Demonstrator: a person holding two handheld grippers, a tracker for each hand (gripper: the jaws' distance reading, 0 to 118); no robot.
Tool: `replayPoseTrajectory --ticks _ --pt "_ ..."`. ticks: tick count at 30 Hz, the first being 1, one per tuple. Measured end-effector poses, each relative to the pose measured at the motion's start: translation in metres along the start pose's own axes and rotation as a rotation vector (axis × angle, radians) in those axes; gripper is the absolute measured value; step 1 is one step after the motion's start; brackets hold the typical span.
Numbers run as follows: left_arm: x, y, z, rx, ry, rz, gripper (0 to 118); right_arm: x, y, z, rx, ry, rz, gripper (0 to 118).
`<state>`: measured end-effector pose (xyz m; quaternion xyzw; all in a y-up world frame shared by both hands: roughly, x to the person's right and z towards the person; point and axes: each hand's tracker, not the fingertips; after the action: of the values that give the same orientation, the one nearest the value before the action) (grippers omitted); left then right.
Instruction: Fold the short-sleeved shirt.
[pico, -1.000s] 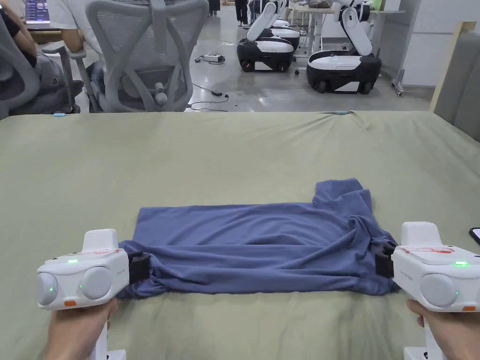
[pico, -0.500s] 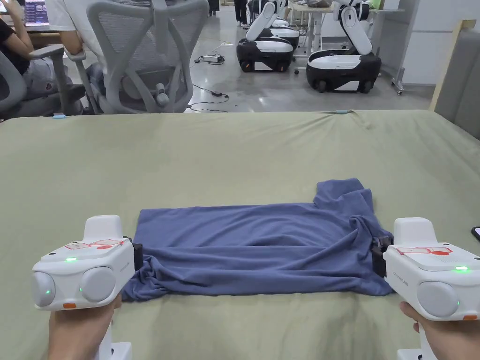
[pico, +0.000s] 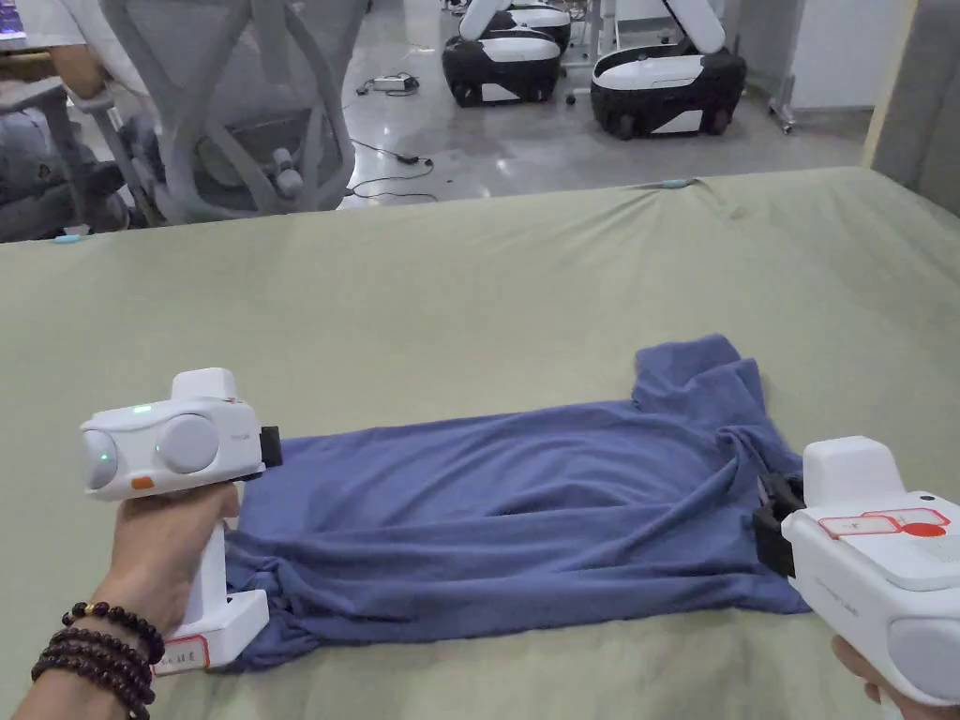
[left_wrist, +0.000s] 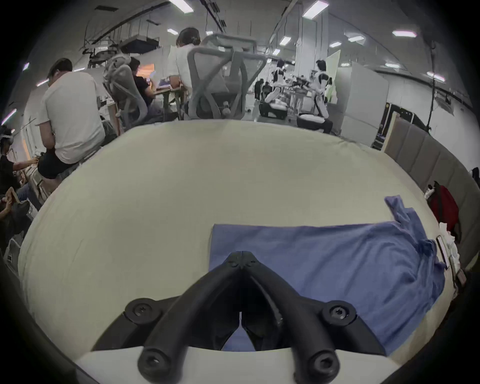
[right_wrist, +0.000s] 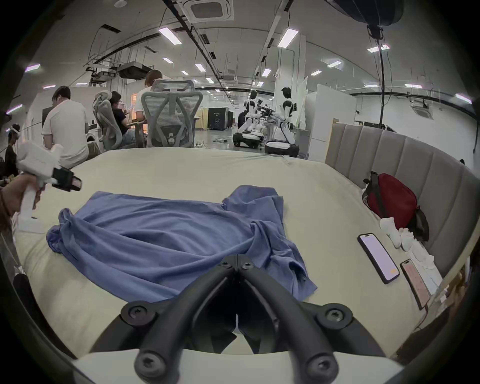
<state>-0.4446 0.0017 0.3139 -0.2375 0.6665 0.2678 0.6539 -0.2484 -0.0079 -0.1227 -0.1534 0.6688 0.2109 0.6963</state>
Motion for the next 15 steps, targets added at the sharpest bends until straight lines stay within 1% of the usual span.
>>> replayPoseTrajectory --ticks 2,3,4,5,6,7,9,10,13,14,15 --pt "0.003 0.007 -0.023 -0.027 0.015 -0.003 0 -0.001 0.0 -0.007 -0.006 0.007 0.0 0" --pt "0.003 0.008 -0.032 -0.036 0.025 -0.012 12 -0.001 -0.001 -0.011 -0.01 0.008 0.001 0" --pt "0.002 0.009 -0.04 -0.044 0.024 0.002 39 -0.004 0.001 -0.01 -0.013 0.012 0.002 0" --pt "-0.001 0.009 -0.05 -0.067 0.025 0.036 84 -0.004 0.001 -0.013 -0.017 0.011 0.002 0" --pt "-0.002 0.008 -0.057 -0.09 0.035 0.066 112 -0.004 0.001 -0.016 -0.02 0.01 0.002 0" --pt "-0.004 0.006 -0.065 -0.108 0.052 0.08 118 -0.003 0.0 -0.018 -0.024 0.009 0.002 0" --pt "-0.006 0.005 -0.072 -0.106 0.045 0.077 98 -0.004 0.001 -0.018 -0.031 0.006 0.008 0" --pt "-0.006 0.004 -0.077 -0.121 0.035 0.067 93 -0.003 0.0 -0.018 -0.034 0.003 0.01 0" --pt "0.0 -0.002 -0.085 -0.156 0.051 0.01 93 0.0 -0.002 -0.021 -0.042 0.0 0.022 0" --pt "0.002 -0.003 -0.085 -0.151 0.058 0.014 91 0.001 -0.002 -0.022 -0.047 -0.003 0.031 0" --pt "0.003 -0.002 -0.084 -0.15 0.061 0.014 84 0.001 -0.003 -0.022 -0.048 -0.005 0.036 0"
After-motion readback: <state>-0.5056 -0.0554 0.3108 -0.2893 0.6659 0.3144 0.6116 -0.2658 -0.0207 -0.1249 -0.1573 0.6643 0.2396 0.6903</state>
